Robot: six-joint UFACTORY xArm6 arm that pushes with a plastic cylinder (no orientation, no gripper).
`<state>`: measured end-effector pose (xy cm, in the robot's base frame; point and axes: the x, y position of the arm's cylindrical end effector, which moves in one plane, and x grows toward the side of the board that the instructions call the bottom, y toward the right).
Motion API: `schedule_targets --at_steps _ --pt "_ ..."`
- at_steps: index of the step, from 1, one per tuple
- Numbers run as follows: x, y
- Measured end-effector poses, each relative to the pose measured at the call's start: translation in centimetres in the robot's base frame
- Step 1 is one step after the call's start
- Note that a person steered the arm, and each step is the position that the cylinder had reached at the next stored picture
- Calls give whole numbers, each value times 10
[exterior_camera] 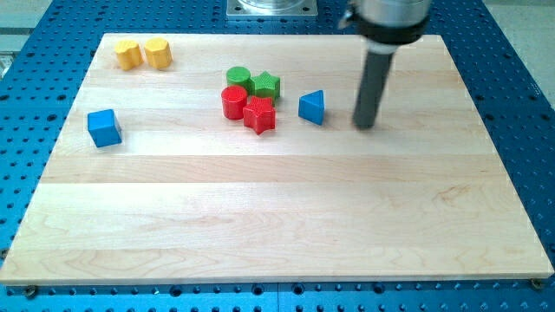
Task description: Move the blue triangle to the bottom right of the blue cube
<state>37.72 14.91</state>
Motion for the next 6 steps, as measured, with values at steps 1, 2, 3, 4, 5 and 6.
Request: schedule_targets --at_steps 1,2,3,4,5,6 --pt "-28 -48" --pt "18 -104" --pt "41 -144" --pt "59 -201" --pt "91 -252" --pt "128 -273"
